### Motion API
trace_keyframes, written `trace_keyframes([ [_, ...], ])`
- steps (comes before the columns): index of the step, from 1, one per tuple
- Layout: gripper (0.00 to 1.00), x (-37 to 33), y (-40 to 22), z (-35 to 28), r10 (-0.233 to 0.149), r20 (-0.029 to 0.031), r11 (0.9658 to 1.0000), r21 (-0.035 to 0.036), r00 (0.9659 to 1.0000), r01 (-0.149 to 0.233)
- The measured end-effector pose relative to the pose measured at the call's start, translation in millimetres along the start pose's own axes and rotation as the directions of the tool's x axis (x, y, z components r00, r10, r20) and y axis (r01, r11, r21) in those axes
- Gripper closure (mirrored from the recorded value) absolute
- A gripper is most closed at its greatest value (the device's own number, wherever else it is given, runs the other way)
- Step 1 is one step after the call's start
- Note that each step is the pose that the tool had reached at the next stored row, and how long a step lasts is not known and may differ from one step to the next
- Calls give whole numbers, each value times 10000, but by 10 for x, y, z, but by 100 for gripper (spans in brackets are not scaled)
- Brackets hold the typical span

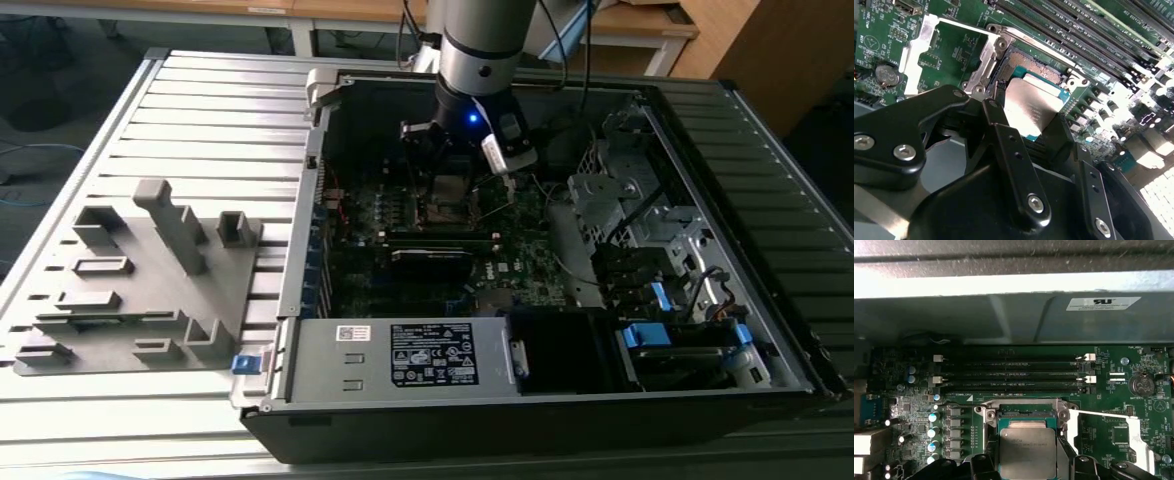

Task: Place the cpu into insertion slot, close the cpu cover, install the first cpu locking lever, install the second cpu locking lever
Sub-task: 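Place the cpu into insertion slot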

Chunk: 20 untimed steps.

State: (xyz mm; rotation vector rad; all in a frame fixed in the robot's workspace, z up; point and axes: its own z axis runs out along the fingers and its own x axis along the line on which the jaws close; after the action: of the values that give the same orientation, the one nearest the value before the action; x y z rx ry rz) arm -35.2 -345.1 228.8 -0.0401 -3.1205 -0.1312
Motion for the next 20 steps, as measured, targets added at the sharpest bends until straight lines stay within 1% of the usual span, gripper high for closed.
trace_keyframes([
  [3,46,0,0,1,9,1,10000,0,10000,-9],
  [4,46,0,0,3,113,10,9999,-3,9999,-113],
  [7,46,0,-1,8,649,55,9979,-15,9979,-649],
  [10,46,0,-1,15,1202,100,9928,-29,9927,-1202],
  [13,46,-1,-2,21,1733,143,9849,-46,9848,-1732],
  [15,46,-1,-2,26,2085,171,9780,-59,9779,-2085],
  [18,46,-1,-2,32,2623,214,9650,-80,9648,-2621],
  [20,46,-1,-3,35,2967,241,9550,-94,9547,-2965],
])
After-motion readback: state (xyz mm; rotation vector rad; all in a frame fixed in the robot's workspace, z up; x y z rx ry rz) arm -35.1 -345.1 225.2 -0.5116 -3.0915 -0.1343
